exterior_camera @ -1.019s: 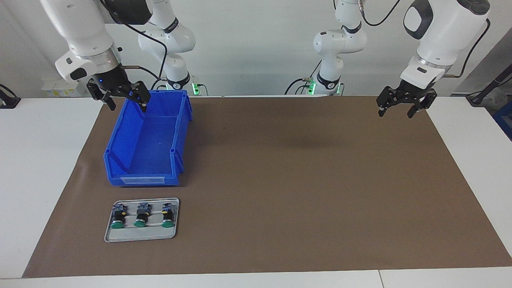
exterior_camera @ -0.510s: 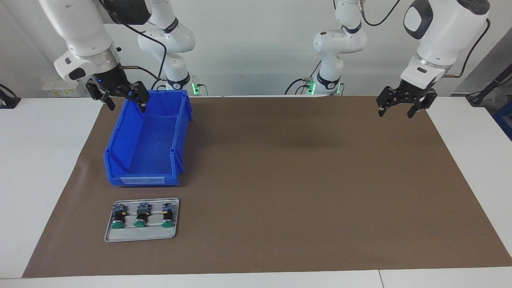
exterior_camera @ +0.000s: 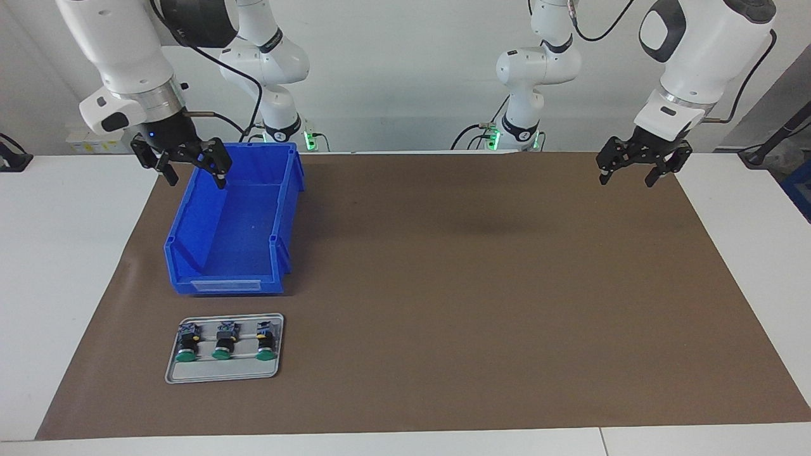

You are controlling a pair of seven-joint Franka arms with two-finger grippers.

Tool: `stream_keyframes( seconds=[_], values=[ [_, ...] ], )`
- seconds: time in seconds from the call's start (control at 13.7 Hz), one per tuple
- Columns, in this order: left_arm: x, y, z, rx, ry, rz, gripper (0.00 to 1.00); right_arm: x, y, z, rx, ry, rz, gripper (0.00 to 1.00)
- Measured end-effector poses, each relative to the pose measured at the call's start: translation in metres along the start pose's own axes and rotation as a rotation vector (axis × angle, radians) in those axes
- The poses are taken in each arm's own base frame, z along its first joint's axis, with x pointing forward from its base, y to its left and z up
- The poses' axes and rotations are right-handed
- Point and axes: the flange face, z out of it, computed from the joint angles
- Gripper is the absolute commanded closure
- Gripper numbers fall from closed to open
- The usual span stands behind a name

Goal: Place and press button with both arms

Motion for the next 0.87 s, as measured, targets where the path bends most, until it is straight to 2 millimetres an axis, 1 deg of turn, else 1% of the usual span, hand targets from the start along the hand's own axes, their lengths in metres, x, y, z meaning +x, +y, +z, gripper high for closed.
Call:
stream_keyframes(
  seconds=[0.15, 0.58, 0.73, 0.87],
  values=[
    [0.0, 0.0, 0.0, 0.0, 0.0, 0.0, 0.0, 0.02, -0.003, 0.03, 0.0, 0.016, 0.0, 0.04],
    [0.0, 0.0, 0.0, 0.0, 0.0, 0.0, 0.0, 0.075, -0.011, 0.131, -0.001, 0.085, -0.034, 0.04],
    [0.0, 0.0, 0.0, 0.0, 0.0, 0.0, 0.0, 0.089, -0.013, 0.169, -0.002, 0.099, -0.042, 0.05],
    [0.0, 0.0, 0.0, 0.0, 0.0, 0.0, 0.0, 0.098, -0.011, 0.198, -0.004, 0.117, -0.06, 0.06]
  ],
)
